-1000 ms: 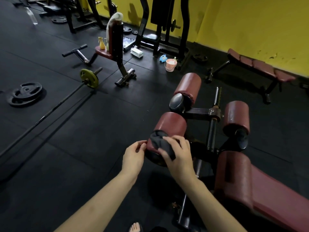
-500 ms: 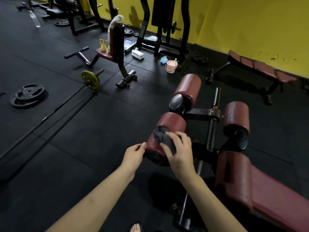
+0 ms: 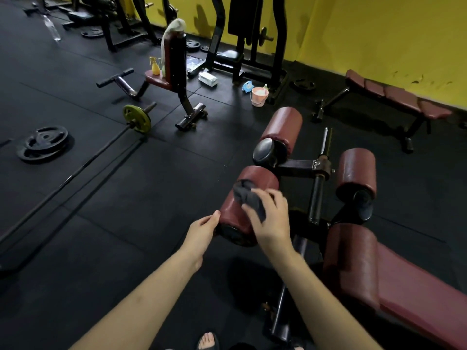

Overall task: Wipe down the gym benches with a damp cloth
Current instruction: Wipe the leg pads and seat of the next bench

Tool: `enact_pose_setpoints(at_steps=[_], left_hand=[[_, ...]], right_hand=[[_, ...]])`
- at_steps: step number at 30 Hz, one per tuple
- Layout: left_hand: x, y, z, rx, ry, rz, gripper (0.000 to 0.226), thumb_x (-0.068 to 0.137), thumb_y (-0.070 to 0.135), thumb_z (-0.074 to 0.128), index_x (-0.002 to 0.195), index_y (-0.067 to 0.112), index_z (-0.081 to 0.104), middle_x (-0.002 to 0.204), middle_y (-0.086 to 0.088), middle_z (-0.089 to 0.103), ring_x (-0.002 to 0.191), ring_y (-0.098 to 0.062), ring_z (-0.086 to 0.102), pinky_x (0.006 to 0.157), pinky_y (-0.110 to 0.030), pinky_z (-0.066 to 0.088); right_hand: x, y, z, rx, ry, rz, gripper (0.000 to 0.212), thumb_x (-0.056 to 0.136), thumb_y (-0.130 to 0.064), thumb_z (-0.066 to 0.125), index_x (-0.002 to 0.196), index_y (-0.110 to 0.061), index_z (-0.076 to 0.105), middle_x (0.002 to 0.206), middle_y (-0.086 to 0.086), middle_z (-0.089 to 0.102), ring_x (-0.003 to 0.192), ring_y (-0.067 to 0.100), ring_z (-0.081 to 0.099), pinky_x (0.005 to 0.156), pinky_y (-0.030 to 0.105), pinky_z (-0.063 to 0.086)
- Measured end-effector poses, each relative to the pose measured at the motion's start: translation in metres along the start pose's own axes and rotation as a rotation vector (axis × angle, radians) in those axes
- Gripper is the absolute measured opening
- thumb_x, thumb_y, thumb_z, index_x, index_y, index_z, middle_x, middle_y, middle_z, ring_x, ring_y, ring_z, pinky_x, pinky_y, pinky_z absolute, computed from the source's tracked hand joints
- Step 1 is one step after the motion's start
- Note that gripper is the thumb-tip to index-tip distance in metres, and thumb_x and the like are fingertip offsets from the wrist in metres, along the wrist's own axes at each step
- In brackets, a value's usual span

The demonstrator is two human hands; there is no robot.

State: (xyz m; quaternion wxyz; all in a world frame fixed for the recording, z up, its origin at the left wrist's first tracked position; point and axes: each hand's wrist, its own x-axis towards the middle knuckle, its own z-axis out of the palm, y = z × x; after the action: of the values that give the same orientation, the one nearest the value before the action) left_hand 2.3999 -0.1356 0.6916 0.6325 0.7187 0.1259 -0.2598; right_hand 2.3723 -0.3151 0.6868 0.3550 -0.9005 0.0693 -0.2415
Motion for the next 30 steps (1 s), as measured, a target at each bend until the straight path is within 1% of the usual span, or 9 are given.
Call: enact_pose_setpoints(at_steps=[2,4,8,10,17,21,23,26,30], left_hand=[[0.004,-0.001,-0.001,-0.025,0.000,-0.020,0.023,0.104,0.042,0.055,0.090,0.032,0.071,0.078,0.021,0.074,0.085,0.004,0.063,0.073,-0.025,0.040],[0.004,-0.002,-0.002,-0.037,0.010,-0.026,0.021,0.103,0.041,0.056,0.096,0.029,0.072,0.085,0.017,0.076,0.087,0.001,0.065,0.075,-0.025,0.042],[0.004,-0.005,-0.002,-0.075,0.016,-0.039,0.019,0.104,0.043,0.054,0.111,0.032,0.068,0.105,0.013,0.072,0.095,-0.005,0.064,0.082,-0.037,0.042],[0.002,-0.002,-0.001,-0.078,0.013,-0.041,0.020,0.105,0.041,0.052,0.112,0.031,0.067,0.105,0.014,0.070,0.092,-0.002,0.061,0.082,-0.037,0.039],[0.003,-0.006,-0.001,-0.015,0.055,0.050,0.024,0.104,0.042,0.052,0.110,0.028,0.070,0.108,0.008,0.073,0.104,-0.009,0.067,0.084,-0.028,0.045],[0.004,-0.015,-0.001,0.028,0.125,0.115,0.021,0.102,0.047,0.054,0.105,0.037,0.072,0.102,0.012,0.076,0.105,-0.010,0.069,0.103,-0.041,0.051],[0.001,-0.016,0.000,0.042,0.149,0.162,0.017,0.101,0.047,0.055,0.105,0.042,0.071,0.103,0.014,0.075,0.105,-0.009,0.068,0.102,-0.042,0.053],[-0.012,-0.012,0.001,0.076,0.174,0.245,0.014,0.102,0.038,0.057,0.108,0.040,0.070,0.107,0.017,0.072,0.107,-0.004,0.065,0.097,-0.032,0.052],[-0.024,-0.011,0.001,0.117,0.174,0.294,0.018,0.104,0.031,0.056,0.111,0.038,0.070,0.107,0.019,0.071,0.107,0.002,0.062,0.089,-0.024,0.047]], right_hand=[[-0.025,-0.001,-0.002,-0.011,-0.007,-0.046,0.044,0.091,-0.029,0.080,0.130,-0.013,0.068,0.126,0.003,0.056,0.117,0.014,0.048,0.108,0.014,0.031],[-0.020,0.006,-0.006,-0.012,-0.060,-0.072,0.044,0.091,-0.030,0.080,0.131,-0.014,0.068,0.125,0.003,0.056,0.117,0.018,0.050,0.109,0.015,0.031],[0.045,0.019,-0.005,-0.041,-0.088,0.015,0.040,0.095,-0.035,0.074,0.130,-0.018,0.066,0.122,0.003,0.055,0.116,0.024,0.049,0.108,0.038,0.042],[0.070,0.020,-0.003,-0.041,-0.049,0.096,0.042,0.097,-0.037,0.072,0.134,-0.018,0.064,0.124,0.004,0.055,0.119,0.024,0.048,0.109,0.042,0.042],[0.022,0.003,-0.007,-0.024,-0.074,0.084,0.043,0.095,-0.036,0.074,0.132,-0.017,0.065,0.121,-0.002,0.053,0.116,0.019,0.051,0.106,0.032,0.043],[-0.037,-0.010,-0.015,0.000,-0.099,0.029,0.043,0.092,-0.033,0.078,0.129,-0.013,0.066,0.122,0.001,0.055,0.114,0.019,0.056,0.102,0.030,0.046],[-0.054,-0.015,-0.025,-0.002,-0.160,0.028,0.045,0.092,-0.036,0.076,0.131,-0.017,0.065,0.125,-0.002,0.054,0.117,0.018,0.057,0.103,0.029,0.048],[-0.058,-0.018,-0.042,0.025,-0.253,0.051,0.042,0.090,-0.037,0.078,0.128,-0.024,0.066,0.120,-0.008,0.055,0.114,0.012,0.059,0.103,0.029,0.048],[-0.036,-0.026,-0.058,0.082,-0.155,0.109,0.042,0.091,-0.033,0.080,0.128,-0.019,0.068,0.116,-0.009,0.055,0.111,0.008,0.058,0.101,0.022,0.044]])
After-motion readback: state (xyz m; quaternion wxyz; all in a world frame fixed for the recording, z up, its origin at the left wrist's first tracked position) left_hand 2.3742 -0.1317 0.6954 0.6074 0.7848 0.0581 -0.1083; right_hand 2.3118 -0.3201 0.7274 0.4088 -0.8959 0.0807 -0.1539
